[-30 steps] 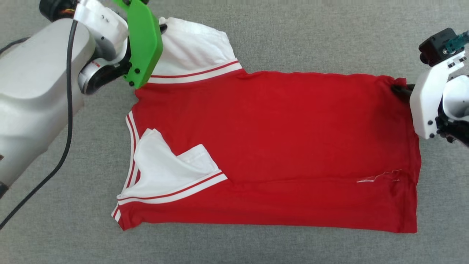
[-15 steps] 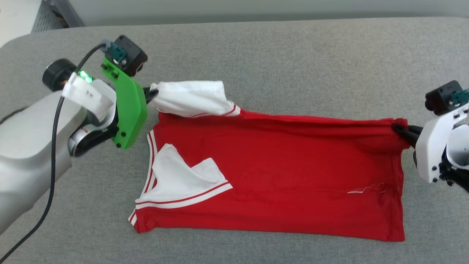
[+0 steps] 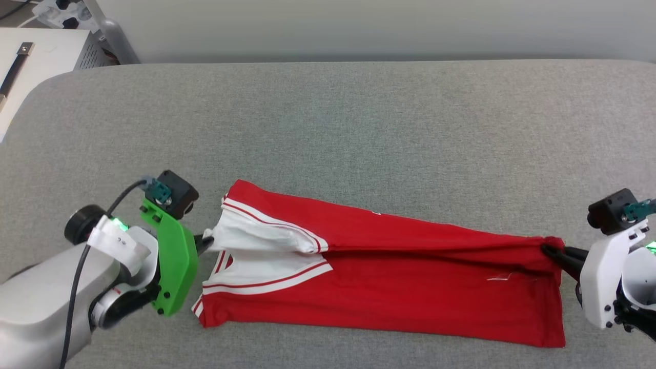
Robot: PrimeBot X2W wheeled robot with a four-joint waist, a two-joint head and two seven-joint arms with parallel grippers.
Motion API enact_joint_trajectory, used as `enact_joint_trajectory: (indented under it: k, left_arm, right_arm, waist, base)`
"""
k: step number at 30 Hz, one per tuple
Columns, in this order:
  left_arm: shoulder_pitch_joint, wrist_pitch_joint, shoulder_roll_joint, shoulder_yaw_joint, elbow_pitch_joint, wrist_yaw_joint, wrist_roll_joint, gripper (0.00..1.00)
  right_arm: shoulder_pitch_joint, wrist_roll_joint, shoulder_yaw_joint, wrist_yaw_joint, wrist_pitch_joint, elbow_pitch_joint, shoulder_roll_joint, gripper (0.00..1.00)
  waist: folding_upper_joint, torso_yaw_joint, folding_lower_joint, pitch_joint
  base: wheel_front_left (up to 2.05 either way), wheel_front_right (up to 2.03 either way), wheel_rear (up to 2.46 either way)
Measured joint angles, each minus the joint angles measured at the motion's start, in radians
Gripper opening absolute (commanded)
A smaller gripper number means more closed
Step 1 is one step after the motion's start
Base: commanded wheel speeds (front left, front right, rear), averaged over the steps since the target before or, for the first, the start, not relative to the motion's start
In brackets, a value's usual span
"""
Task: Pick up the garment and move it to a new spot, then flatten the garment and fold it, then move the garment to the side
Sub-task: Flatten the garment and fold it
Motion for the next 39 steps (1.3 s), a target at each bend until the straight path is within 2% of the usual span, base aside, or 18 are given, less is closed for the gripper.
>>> enact_joint_trajectory:
  k: [11,17,18,19,20,26,29,36,39]
  left_arm:
    - [0.145,0.001,0.0,0.0,-0.007,0.036,-0.012,0.0]
    - [0.172,-0.024,-0.044,0.001,0.064,0.038,-0.022,0.0]
    - [0.173,-0.033,-0.049,0.003,0.072,0.039,-0.022,0.02]
    - [0.175,-0.048,-0.055,0.008,0.084,0.044,-0.022,0.53]
    - [0.177,-0.066,-0.056,0.011,0.09,0.054,-0.019,1.0]
    - [0.211,-0.219,-0.049,0.056,0.058,0.105,0.003,1.0]
    - [0.227,-0.297,-0.034,0.078,0.026,0.146,0.018,1.0]
    - [0.269,-0.518,-0.012,0.168,-0.027,0.3,0.065,1.0]
    - [0.291,-0.567,-0.019,0.207,-0.036,0.36,0.086,1.0]
  right_arm:
    - [0.143,-0.01,-0.071,0.0,0.041,-0.045,0.022,0.0]
    - [0.163,-0.044,-0.076,0.0,0.051,-0.008,0.074,0.02]
    - [0.163,-0.048,-0.08,0.0,0.05,-0.003,0.081,0.44]
    - [0.164,-0.048,-0.084,0.0,0.047,0.002,0.088,1.0]
    - [0.165,-0.052,-0.086,0.0,0.047,0.004,0.093,1.0]
    - [0.198,-0.039,-0.149,0.0,0.025,-0.064,0.097,1.0]
    - [0.223,-0.023,-0.201,0.0,0.027,-0.111,0.082,1.0]
    - [0.279,0.043,-0.356,0.0,0.089,-0.18,0.045,1.0]
    - [0.311,0.104,-0.407,0.0,0.153,-0.18,0.042,1.0]
  waist:
    - [0.0,-0.01,0.0001,0.03]
    - [0.0,-0.013,0.0001,0.05]
    - [0.0,-0.014,0.0001,0.05]
    - [0.0,-0.014,0.0001,0.048]
    - [0.0,-0.014,0.0001,0.045]
    - [0.0,-0.019,0.0001,0.003]
    - [0.0,-0.019,0.0001,-0.021]
    - [0.0,-0.01,0.0001,-0.054]
    - [0.0,-0.005,0.0001,-0.051]
  base:
    - [0.0,0.0,0.0]
    - [0.0,0.0,0.0]
    - [0.0,0.0,0.0]
    - [0.0,0.0,0.0]
    - [0.0,0.0,0.0]
    - [0.0,0.0,0.0]
    - [0.0,0.0,0.0]
    - [0.0,0.0,0.0]
    - [0.0,0.0,0.0]
